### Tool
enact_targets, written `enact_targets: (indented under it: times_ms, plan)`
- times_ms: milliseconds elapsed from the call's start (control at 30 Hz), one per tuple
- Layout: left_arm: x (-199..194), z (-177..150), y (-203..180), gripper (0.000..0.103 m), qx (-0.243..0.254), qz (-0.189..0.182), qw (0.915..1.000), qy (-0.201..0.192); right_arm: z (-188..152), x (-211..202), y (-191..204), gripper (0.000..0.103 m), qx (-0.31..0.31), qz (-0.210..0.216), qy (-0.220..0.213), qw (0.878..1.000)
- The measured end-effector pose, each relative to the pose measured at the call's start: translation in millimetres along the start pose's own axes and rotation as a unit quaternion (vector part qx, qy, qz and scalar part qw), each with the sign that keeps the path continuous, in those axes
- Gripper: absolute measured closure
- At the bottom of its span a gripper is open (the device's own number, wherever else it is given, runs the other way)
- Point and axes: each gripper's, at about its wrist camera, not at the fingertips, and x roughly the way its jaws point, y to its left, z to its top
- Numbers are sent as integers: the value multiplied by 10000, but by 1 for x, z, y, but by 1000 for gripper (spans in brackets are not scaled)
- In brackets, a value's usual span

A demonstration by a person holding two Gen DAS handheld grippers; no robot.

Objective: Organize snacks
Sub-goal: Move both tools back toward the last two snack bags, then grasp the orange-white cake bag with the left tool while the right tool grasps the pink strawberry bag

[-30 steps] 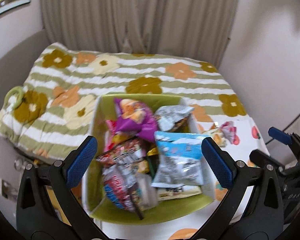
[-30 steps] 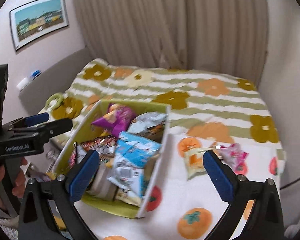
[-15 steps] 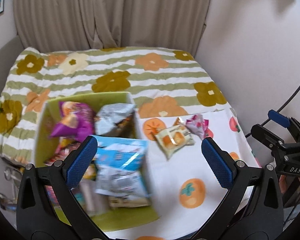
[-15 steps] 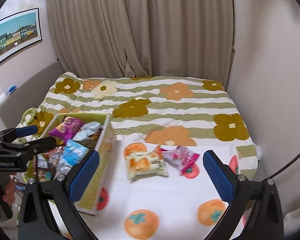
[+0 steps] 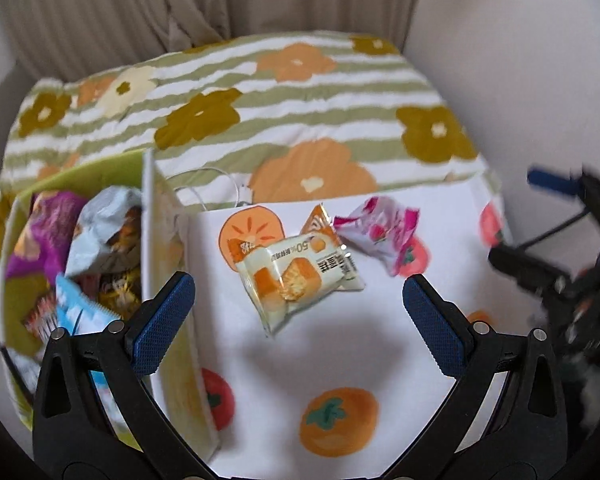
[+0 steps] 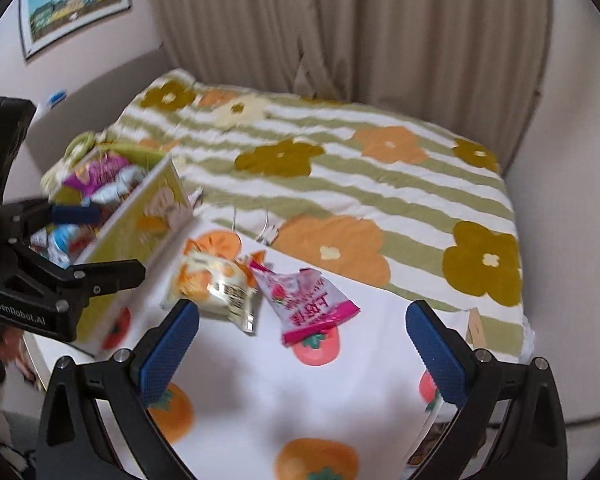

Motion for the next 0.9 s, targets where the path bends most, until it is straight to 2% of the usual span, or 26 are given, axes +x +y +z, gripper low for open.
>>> enact_targets:
  times_ms: [133,233,333,367,467,600,733,867,900]
  plan:
    - [36,3,-18,0,776,304,9954,467,-1,39,-21,0,-258,321,324,9986]
    - [62,6,-29,0,1432,611,9850,747,-3,70,-26,0,-528,516,581,9956]
    - [90,7,-41,0,2099,813,9688,1039,-5,95,-28,0,-726,723,768,9918]
    - [101,5,-45,0,2367,877,9607,1156,-5,104,-29,0,-797,796,832,9901]
    - [125,3,-52,0,2822,1024,9438,1384,-8,126,-29,0,-962,965,952,9861]
    - [148,3,-59,0,3111,947,9312,1650,-9,148,-27,0,-1152,1051,1044,9822]
    - [163,2,-58,0,3174,889,9267,1804,-9,160,-27,0,-1186,1141,1058,9807]
    - [171,3,-55,3,3065,753,9310,1832,-10,170,-26,0,-1196,1268,1096,9786]
    - [171,4,-55,9,3035,681,9328,1820,-11,172,-25,0,-1228,1270,1103,9781]
